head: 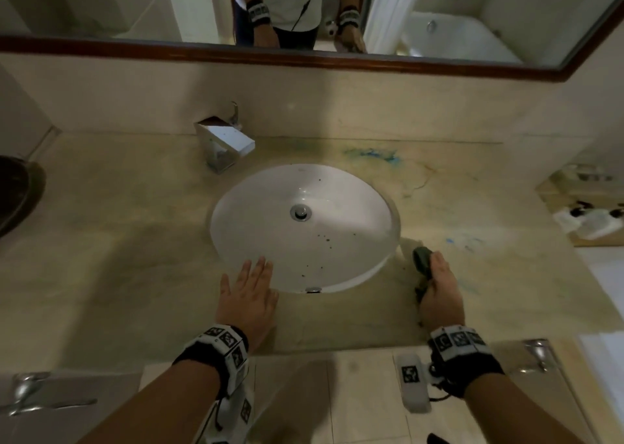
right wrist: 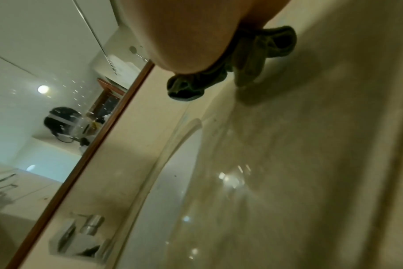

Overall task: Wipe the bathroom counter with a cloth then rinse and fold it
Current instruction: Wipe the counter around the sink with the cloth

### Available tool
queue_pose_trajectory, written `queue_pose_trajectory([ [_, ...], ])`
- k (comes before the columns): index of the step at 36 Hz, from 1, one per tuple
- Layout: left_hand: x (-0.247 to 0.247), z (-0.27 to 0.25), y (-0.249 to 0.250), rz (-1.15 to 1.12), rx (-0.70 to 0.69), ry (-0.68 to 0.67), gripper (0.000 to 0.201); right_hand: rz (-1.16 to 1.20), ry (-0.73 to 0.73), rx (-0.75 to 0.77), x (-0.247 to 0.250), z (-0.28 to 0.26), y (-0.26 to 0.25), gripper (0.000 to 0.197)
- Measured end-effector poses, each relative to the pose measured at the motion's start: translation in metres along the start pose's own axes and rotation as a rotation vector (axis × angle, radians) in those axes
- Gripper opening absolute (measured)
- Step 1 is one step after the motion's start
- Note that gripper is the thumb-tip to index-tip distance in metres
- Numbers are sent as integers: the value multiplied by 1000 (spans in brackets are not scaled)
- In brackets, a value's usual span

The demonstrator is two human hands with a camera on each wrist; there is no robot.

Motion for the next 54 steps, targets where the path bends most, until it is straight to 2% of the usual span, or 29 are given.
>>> queue_pose_trajectory([
  [3,-4,2,6,-3,-10,-16,75,-220,-263,-118,-48,-13,-4,66],
  [4,-5,2,7,2,-17,-19,77,-337,-281,-140,-57,-16,-7,72],
  [9,-2,7,1,22,-34,-40,85,-447,-184,-224,-68,-15,-36,76],
  [12,0,14,-4,36,-41,-58,86,-451,-178,-198,-78,-10,-60,72],
  [17,7,27,-3,66,-78,-98,87,-279,-154,-46,-102,-14,-109,61],
  [21,12,36,0,93,-104,-139,73,-73,-153,42,-110,-18,-136,55],
  [24,18,42,6,92,-132,-153,61,57,-333,-14,-100,-23,-145,50],
  [26,21,46,10,85,-149,-157,59,198,-342,-25,-91,-23,-140,48],
  [29,22,52,18,80,-189,-157,59,403,-269,-119,-65,-23,-113,46],
  [32,19,55,26,85,-227,-168,58,499,-62,-277,-30,-27,-59,46],
  [35,14,58,34,109,-257,-190,63,422,163,-377,-1,-38,-13,51],
  [37,10,58,39,127,-267,-205,66,326,175,-463,3,-48,4,49],
  [40,2,58,44,153,-286,-231,62,164,46,-493,-14,-54,2,52],
  [42,-3,58,45,159,-290,-252,69,-31,-153,-453,-42,-55,-10,60],
  [44,-4,58,46,169,-308,-249,78,-164,-247,-435,-59,-59,-21,68],
  [45,-3,58,46,170,-314,-244,79,-186,-259,-433,-62,-61,-28,70],
  [48,4,57,46,152,-321,-234,60,-213,-307,-458,-73,-67,-44,73],
  [50,10,57,44,136,-326,-220,58,-214,-327,-469,-80,-70,-54,77],
  [54,19,63,35,114,-324,-193,59,-201,-204,-418,-87,-75,-81,75],
])
Point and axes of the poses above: each hand's wrist, its own z-axis towards the middle knuckle, its own x-axis out of the back of the hand, y = z × x, the point moved 8 cm from there along z, towards the middle knuckle, and after that the axes turned 12 degrees about -z, right-handed, at the moved point
